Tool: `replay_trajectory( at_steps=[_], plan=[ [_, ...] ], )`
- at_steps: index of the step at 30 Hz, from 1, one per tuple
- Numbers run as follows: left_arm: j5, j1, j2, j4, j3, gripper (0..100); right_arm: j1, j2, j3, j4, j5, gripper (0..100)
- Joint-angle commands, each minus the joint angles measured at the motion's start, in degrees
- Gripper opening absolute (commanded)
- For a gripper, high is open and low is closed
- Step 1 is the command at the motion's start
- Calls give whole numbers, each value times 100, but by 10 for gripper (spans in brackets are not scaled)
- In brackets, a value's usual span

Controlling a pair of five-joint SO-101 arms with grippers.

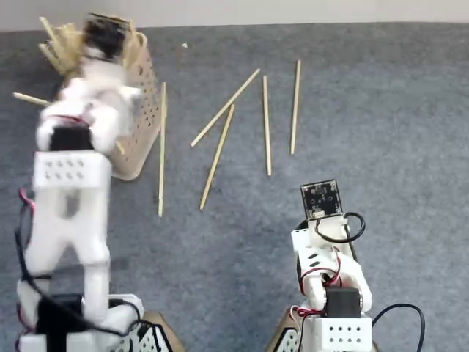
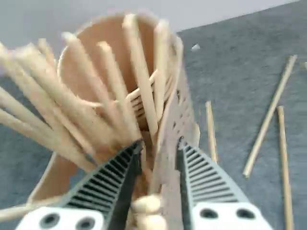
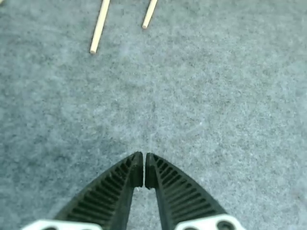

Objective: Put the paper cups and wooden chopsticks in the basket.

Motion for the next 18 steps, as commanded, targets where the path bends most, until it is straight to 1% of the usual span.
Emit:
replay_trajectory(
  at_steps=[1,6,10,14,18],
  plan=[
    [53,-57,541,422,-690,150,-48,-92,725,-84,44,28],
    [70,286,409,659,-1156,150,-48,-92,725,-84,44,28],
    [70,462,31,1108,-1675,150,-48,-92,725,-84,44,28],
    [70,523,-453,1556,-2501,150,-48,-92,725,-84,44,28],
    [53,752,-857,2092,-3336,150,-48,-92,725,-84,44,28]
  ],
)
